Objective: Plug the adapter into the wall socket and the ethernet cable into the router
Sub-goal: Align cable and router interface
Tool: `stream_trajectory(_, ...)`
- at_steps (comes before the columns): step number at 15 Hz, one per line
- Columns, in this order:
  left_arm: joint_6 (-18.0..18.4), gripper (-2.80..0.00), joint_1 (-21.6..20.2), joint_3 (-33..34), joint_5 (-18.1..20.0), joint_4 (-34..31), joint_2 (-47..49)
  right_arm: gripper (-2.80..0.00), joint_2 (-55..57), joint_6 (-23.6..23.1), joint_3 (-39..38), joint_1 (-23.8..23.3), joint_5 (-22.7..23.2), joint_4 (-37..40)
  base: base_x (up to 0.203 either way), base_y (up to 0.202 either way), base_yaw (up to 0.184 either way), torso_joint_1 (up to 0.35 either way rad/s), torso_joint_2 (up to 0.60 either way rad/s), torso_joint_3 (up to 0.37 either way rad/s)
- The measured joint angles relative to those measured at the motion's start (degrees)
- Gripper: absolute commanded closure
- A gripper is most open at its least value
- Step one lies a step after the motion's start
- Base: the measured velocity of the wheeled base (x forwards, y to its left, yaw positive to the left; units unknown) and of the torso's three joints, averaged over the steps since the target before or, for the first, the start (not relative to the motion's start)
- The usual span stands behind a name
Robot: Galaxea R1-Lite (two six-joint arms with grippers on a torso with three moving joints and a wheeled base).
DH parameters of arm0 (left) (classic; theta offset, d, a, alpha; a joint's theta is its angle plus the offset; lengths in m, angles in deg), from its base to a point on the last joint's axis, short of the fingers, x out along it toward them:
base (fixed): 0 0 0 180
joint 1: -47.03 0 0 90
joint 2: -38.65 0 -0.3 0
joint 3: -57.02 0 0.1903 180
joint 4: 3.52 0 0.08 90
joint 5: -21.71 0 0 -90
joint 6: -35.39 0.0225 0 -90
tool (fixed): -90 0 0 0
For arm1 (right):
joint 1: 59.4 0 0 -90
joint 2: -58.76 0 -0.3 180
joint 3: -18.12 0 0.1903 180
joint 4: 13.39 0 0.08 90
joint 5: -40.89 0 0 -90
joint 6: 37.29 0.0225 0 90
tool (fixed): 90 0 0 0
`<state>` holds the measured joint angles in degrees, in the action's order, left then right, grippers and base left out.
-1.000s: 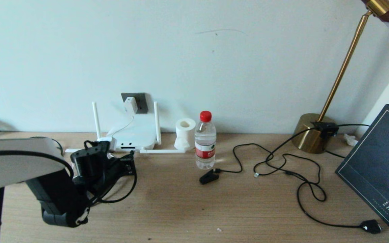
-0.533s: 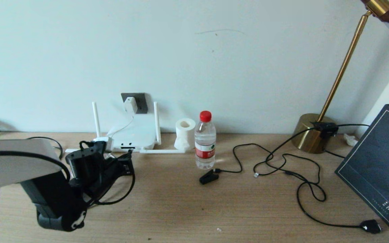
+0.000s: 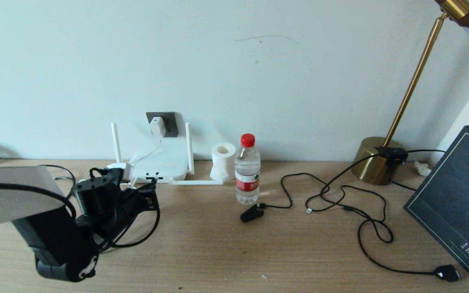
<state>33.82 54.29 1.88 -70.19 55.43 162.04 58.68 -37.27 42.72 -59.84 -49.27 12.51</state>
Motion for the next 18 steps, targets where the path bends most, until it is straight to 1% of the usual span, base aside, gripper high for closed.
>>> stream_trajectory(6,-0.05,0.00,-0.52,0.28,0.00,0.00,-0.57,0.00,0.00,-0.02,0.00,0.00,-0.02,0.00,0.000,0.000,0.000,0.000,0.00,0.000)
stream_trajectory(12,-0.16,0.00,-2.28,0.58,0.38,0.01,-0.46,0.00,0.00,0.00,0.00,0.00,-0.02,0.00,0.000,0.000,0.000,0.000,0.00,0.000)
stream_trajectory(18,-0.24,0.00,-2.94,0.12,0.52,0.01,0.15,0.00,0.00,-0.02,0.00,0.00,-0.02,0.00,0.000,0.000,0.000,0.000,0.00,0.000)
